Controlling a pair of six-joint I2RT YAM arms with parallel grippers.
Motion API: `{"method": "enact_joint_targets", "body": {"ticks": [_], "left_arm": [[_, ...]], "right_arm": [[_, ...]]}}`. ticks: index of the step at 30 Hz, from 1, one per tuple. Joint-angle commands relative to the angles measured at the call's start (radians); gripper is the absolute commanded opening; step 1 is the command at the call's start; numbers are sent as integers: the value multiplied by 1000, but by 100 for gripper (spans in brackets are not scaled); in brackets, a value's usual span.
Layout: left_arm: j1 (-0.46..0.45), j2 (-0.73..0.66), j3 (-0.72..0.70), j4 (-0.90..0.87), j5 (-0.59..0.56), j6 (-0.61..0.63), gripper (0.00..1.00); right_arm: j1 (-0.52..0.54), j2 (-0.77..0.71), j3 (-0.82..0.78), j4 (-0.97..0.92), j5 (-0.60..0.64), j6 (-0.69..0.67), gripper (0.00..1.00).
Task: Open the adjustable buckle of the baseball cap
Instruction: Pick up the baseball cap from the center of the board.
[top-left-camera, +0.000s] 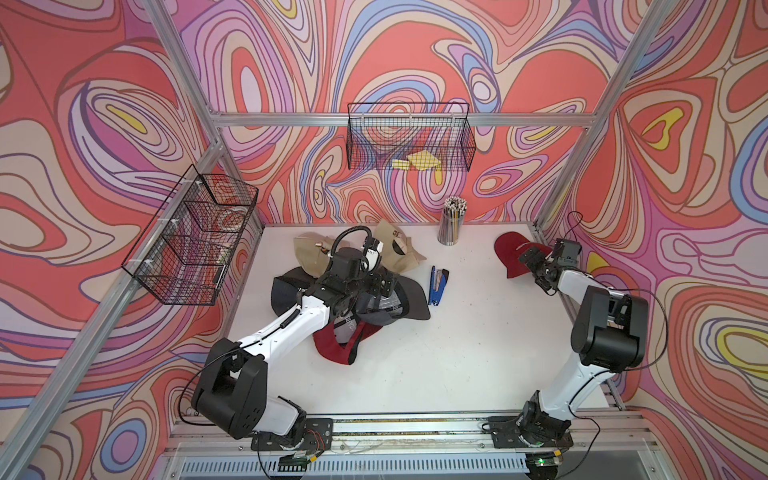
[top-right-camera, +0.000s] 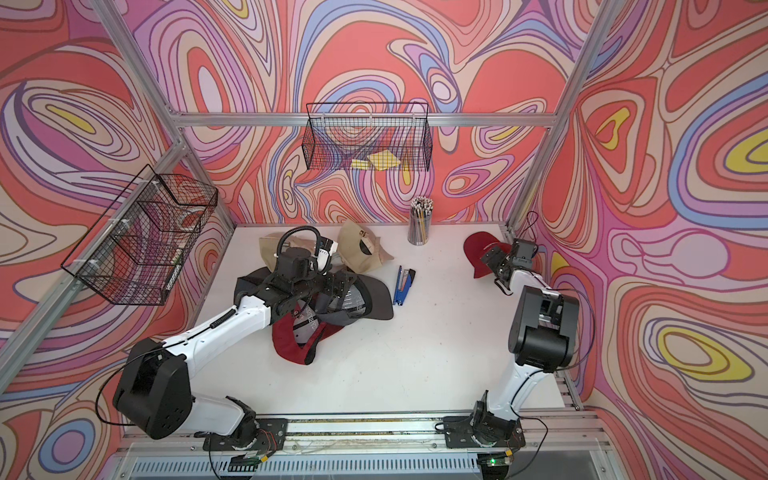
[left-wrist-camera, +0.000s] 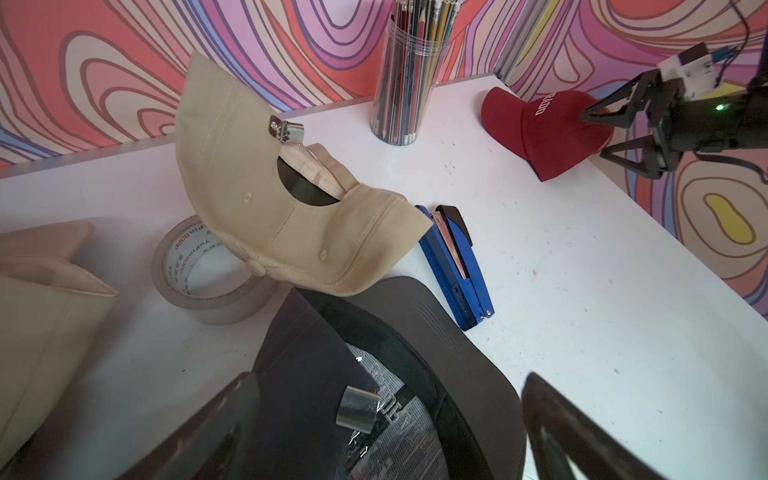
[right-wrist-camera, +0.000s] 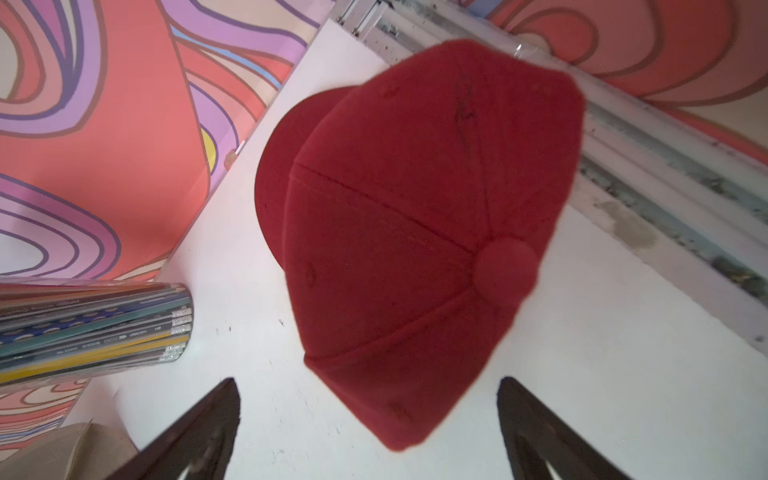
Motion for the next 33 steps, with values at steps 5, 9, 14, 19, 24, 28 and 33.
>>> {"method": "enact_joint_targets", "body": {"ticks": [5,9,14,19,24,28,33], "left_arm": [[-3,-52,-23,24,78,10,99],[-3,-58,-15,-12,83,69,99],[-3,-54,-9,-70,101,159,99],[-4,-63,-90,66,117,111,99],[-19,-48,-130,98,121,145,98],[-54,-66,-133,116,107,152,99],[-111,-88,-167,204,168,194,91]], "right_arm": [[-8,75,-85,366,-123,81,87],[-8,54,-158,510,-122,92,49],[-9,21,-194,506,-116,18,13],[-7,-47,-241,492,-148,-32,0],[32,-175,-291,448,-125,-39,0],[73,-271,-285,330,-108,14,0],[140,-437,-241,126,-64,56,0]]}}
